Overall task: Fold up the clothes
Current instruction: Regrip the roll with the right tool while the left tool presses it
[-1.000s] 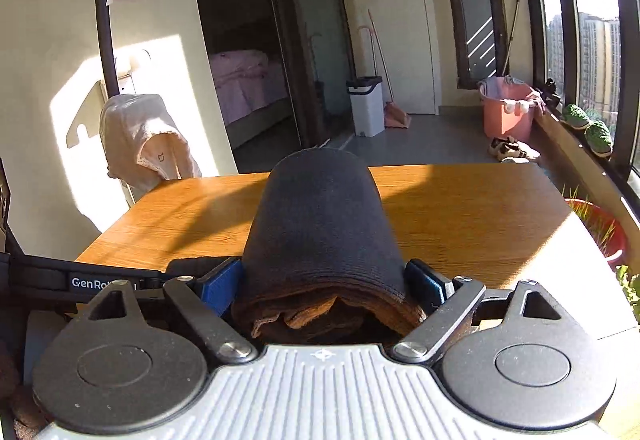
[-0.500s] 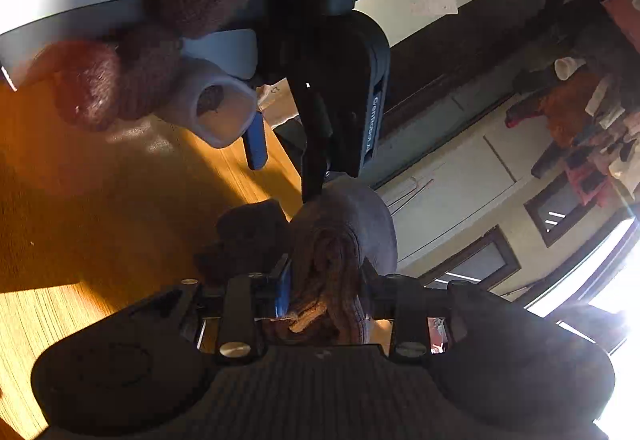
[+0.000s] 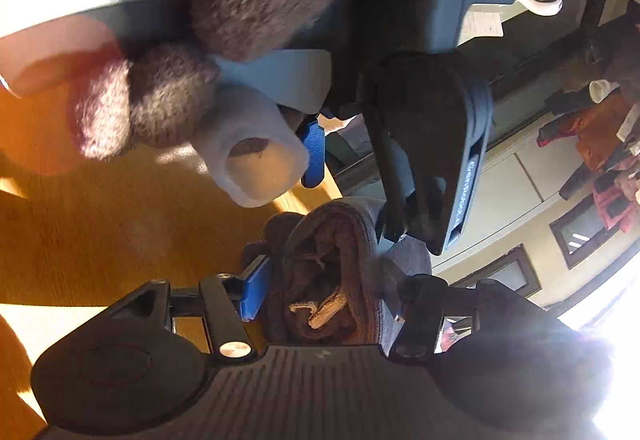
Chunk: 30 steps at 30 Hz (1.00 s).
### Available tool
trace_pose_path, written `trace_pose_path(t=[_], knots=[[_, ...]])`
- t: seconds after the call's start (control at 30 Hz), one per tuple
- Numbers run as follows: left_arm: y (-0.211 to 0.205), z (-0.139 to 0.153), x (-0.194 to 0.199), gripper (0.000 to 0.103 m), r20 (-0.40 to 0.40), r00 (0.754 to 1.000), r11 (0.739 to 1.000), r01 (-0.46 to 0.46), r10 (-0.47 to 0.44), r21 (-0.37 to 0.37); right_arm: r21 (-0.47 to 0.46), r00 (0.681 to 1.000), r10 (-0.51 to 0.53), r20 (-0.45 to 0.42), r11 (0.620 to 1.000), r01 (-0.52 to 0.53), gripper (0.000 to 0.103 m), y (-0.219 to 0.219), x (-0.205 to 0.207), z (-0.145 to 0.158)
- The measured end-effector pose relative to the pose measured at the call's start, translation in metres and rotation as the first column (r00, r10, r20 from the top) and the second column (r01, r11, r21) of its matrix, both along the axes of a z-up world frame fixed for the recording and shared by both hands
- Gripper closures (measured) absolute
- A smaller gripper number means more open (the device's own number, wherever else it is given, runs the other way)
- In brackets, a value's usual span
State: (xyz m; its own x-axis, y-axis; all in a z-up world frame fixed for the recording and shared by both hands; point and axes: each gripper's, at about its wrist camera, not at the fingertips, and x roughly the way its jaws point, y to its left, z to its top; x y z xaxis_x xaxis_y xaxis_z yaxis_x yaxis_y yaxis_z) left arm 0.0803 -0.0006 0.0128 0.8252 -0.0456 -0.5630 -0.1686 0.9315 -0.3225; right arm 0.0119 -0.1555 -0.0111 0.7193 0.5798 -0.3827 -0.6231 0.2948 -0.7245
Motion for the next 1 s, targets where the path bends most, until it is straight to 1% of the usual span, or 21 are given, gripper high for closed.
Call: trace_pose_path(t=[0.03,0.07,0.1,0.13,0.17,0.2,0.23,0.27,0.37,0.43,0.47,0.5,0.53,0.6,0.67,0.77,0.8,0.87,0.93,0.97,1.0], knots=[[0.007,-0.005,-0.002,0.022,0.000,1.000,1.000,-0.013,0.013,-0.023,0.048,0.995,0.010,-0.104,0.999,-0.005,0.038,-0.011,0.006,0.012],[0.014,-0.009,-0.005,0.022,0.003,1.000,0.999,-0.015,0.015,-0.041,0.106,0.976,0.023,-0.218,0.994,0.000,0.035,-0.023,0.014,0.024],[0.018,-0.012,-0.008,0.022,-0.001,1.000,0.999,-0.025,0.025,-0.044,0.184,0.936,0.040,-0.350,0.983,0.027,0.033,-0.038,0.026,0.039],[0.023,-0.015,-0.010,0.022,-0.005,0.999,0.998,-0.036,0.036,-0.048,0.270,0.877,0.059,-0.476,0.960,0.081,0.031,-0.052,0.041,0.052],[0.028,-0.018,-0.011,0.022,-0.012,0.999,0.997,-0.053,0.052,-0.053,0.341,0.815,0.071,-0.575,0.926,0.159,0.025,-0.065,0.057,0.058],[0.034,-0.019,-0.011,0.022,-0.018,0.998,0.994,-0.068,0.067,-0.081,0.394,0.756,0.079,-0.650,0.886,0.246,0.020,-0.074,0.074,0.059],[0.039,-0.020,-0.011,0.022,-0.022,0.997,0.992,-0.076,0.074,-0.103,0.434,0.690,0.096,-0.717,0.837,0.334,0.018,-0.083,0.090,0.060],[0.043,-0.022,-0.010,0.022,-0.028,0.997,0.989,-0.080,0.078,-0.122,0.451,0.637,0.109,-0.763,0.796,0.404,0.018,-0.089,0.103,0.057],[0.045,-0.025,-0.007,0.022,-0.028,0.997,0.991,-0.074,0.071,-0.109,0.437,0.551,0.112,-0.827,0.746,0.503,0.018,-0.089,0.129,0.033],[0.043,-0.027,-0.006,0.022,-0.019,0.997,0.994,-0.074,0.073,-0.084,0.452,0.485,0.187,-0.854,0.728,0.516,0.019,-0.088,0.139,0.022],[0.042,-0.028,-0.005,0.022,-0.014,0.997,0.994,-0.076,0.075,-0.082,0.459,0.450,0.225,-0.864,0.719,0.522,0.024,-0.088,0.144,0.016],[0.043,-0.028,-0.004,0.022,-0.015,0.997,0.993,-0.078,0.077,-0.089,0.463,0.430,0.247,-0.868,0.715,0.524,0.038,-0.089,0.147,0.014],[0.043,-0.028,-0.001,0.022,-0.017,0.997,0.993,-0.079,0.078,-0.092,0.464,0.434,0.247,-0.866,0.720,0.517,0.039,-0.093,0.149,0.015],[0.039,-0.025,0.007,0.023,-0.018,0.998,0.995,-0.064,0.062,-0.078,0.466,0.442,0.247,-0.862,0.729,0.502,0.047,-0.101,0.152,0.018],[0.028,-0.023,0.017,0.023,-0.016,0.999,0.998,-0.037,0.036,-0.056,0.467,0.455,0.240,-0.858,0.735,0.491,0.052,-0.111,0.155,0.022],[-0.001,-0.023,0.039,0.023,0.006,1.000,1.000,0.020,-0.020,-0.008,0.451,0.523,0.156,-0.838,0.738,0.502,0.056,-0.136,0.161,0.033],[-0.014,-0.024,0.048,0.023,0.021,0.999,0.999,0.040,-0.041,0.024,0.437,0.542,0.122,-0.831,0.745,0.503,0.057,-0.143,0.163,0.036],[-0.027,-0.023,0.059,0.022,0.035,0.997,0.996,0.060,-0.062,0.064,0.397,0.567,0.062,-0.821,0.776,0.490,0.057,-0.149,0.165,0.038],[-0.032,-0.023,0.066,0.021,0.033,0.997,0.995,0.068,-0.071,0.071,0.405,0.600,0.033,-0.800,0.766,0.499,0.056,-0.152,0.168,0.048],[-0.031,-0.023,0.065,0.021,0.031,0.997,0.996,0.065,-0.067,0.067,0.417,0.616,0.023,-0.787,0.756,0.504,0.048,-0.155,0.169,0.054],[-0.031,-0.024,0.063,0.020,0.031,0.998,0.996,0.060,-0.062,0.066,0.436,0.631,0.017,-0.776,0.738,0.516,0.031,-0.156,0.173,0.061]])
